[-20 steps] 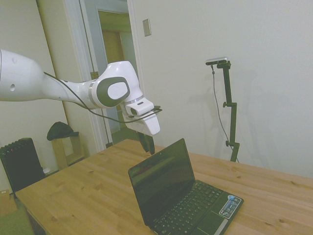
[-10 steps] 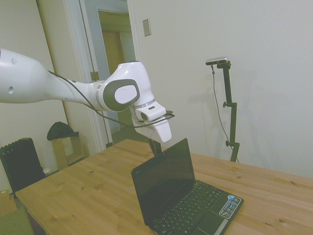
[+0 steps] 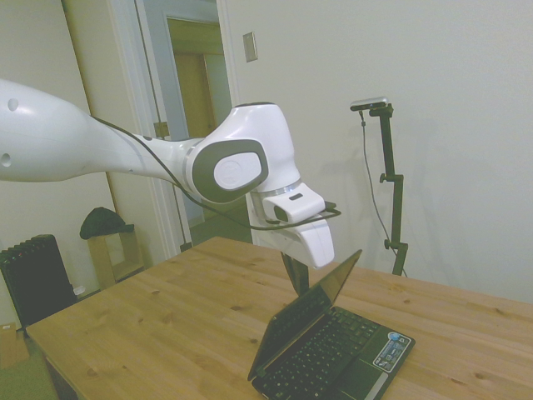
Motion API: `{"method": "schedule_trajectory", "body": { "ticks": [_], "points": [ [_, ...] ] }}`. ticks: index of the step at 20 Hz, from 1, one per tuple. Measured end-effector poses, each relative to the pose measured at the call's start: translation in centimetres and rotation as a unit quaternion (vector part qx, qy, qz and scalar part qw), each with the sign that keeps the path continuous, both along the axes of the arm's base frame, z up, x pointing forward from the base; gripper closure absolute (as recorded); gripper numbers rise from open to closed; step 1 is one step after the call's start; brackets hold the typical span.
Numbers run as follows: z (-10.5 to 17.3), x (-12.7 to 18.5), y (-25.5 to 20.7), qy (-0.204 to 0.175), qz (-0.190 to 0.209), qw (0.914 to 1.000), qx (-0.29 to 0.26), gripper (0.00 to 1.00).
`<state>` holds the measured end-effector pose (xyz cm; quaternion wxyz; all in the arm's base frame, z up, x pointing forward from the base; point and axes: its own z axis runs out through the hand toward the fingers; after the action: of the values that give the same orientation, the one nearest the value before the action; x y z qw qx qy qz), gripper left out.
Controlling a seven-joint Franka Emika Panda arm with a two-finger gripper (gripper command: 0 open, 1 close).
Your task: Close the laptop
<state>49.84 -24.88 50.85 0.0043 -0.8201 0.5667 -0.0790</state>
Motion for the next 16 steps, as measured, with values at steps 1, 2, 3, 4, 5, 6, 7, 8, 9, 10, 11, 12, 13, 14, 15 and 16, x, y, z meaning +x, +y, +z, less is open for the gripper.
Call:
{"method": "schedule_trajectory", "body": {
  "ticks": [1, 2, 3, 4, 5, 6, 7, 8, 9, 10, 11, 12, 13, 14, 15, 16],
  "points": [
    [-0.6, -0.4, -0.9, 0.003, -0.003, 1.0, 0.002, 1.0],
    [-1.4, -0.5, -1.6, 0.006, -0.005, 1.0, 0.003, 1.0],
    [-2.4, -0.5, -2.2, 0.01, -0.007, 0.9999, 0.004, 1.0],
    [-3.5, -0.4, -2.8, 0.015, -0.01, 0.9998, 0.004, 1.0],
    [-4.6, -0.1, -3.3, 0.019, -0.013, 0.9997, 0.005, 1.0],
    [-5.7, 0.1, -3.7, 0.024, -0.015, 0.9996, 0.004, 1.0],
    [-6.7, 0.4, -4.0, 0.028, -0.017, 0.9995, 0.004, 1.0],
    [-7.6, 0.5, -4.4, 0.032, -0.019, 0.9993, 0.004, 1.0],
    [-8.4, 0.6, -4.7, 0.036, -0.021, 0.9991, 0.005, 1.0],
    [-9.1, 0.7, -4.9, 0.041, -0.022, 0.9989, 0.005, 1.0],
    [-9.7, 0.8, -5.1, 0.044, -0.023, 0.9987, 0.006, 1.0],
    [-10.2, 0.9, -5.2, 0.046, -0.024, 0.9986, 0.006, 1.0],
    [-10.6, 1.0, -5.2, 0.048, -0.024, 0.9985, 0.006, 1.0],
    [-10.9, 1.0, -5.2, 0.05, -0.023, 0.9985, 0.006, 1.0],
    [-11.0, 1.0, -5.2, 0.051, -0.023, 0.9984, 0.006, 1.0],
    [-11.0, 1.0, -5.2, 0.05, -0.024, 0.9984, 0.007, 1.0]
  ]
}}
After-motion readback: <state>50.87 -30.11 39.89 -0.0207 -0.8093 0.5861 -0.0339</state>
